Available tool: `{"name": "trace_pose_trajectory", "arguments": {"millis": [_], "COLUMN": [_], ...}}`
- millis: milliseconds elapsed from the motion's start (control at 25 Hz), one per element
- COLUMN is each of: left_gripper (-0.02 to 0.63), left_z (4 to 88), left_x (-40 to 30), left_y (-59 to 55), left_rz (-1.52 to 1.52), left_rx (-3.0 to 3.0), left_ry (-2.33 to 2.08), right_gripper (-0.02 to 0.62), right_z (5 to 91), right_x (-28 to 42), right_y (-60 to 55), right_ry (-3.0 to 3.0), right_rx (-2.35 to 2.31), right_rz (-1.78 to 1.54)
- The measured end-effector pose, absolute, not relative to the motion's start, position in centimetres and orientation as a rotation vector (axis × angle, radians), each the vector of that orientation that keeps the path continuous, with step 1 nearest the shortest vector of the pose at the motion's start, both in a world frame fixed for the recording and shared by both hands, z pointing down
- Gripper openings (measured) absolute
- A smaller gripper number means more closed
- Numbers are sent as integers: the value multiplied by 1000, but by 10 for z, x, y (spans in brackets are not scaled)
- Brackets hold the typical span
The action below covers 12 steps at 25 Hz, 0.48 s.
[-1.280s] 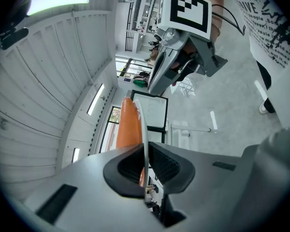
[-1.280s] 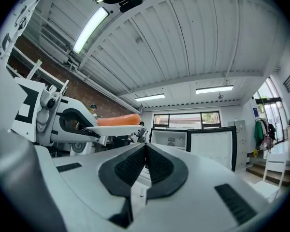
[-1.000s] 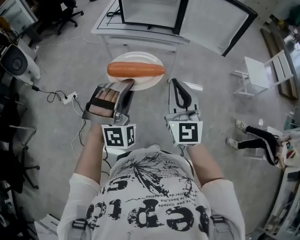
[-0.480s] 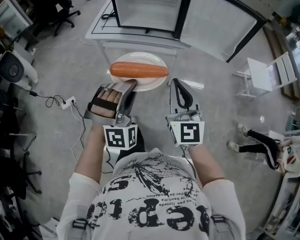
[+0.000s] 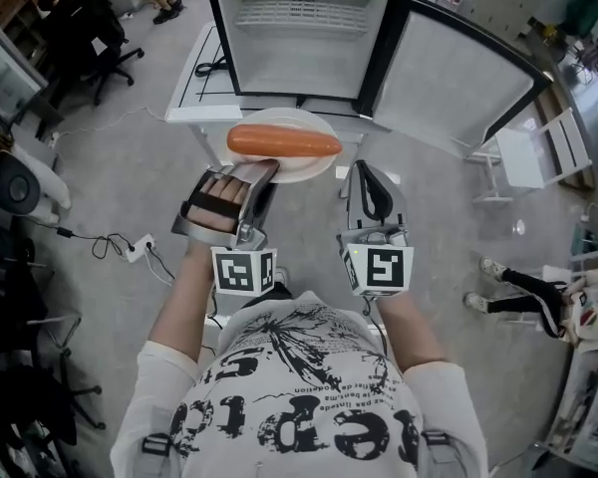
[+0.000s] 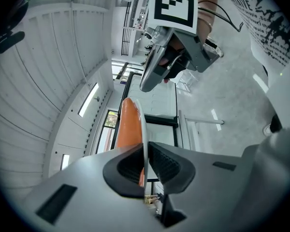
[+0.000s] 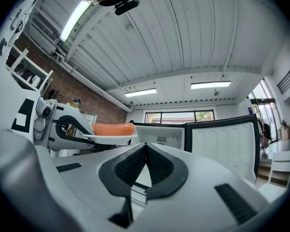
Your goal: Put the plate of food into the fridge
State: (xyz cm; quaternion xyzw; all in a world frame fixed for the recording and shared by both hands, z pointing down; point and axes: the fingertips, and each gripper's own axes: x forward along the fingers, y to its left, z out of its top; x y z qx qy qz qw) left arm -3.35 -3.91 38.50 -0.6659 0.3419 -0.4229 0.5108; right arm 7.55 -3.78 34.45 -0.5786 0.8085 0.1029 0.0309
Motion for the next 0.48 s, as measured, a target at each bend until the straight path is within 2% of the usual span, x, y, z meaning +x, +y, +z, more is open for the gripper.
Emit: {"name": "trace_pose_trajectory", "arguments": {"millis": [480], "left_gripper": [28], "left_z": [386], "left_x": [-84], "left_y": [-158], "left_rz": [-948], "left_rx": [-1631], "left_ry": [721], "right_gripper": [2], "right_z": [343], "right_x": [21], "right_y": [-141], "right_ry": [2436], "right_rx": [-1900], "right_rz": [261]}}
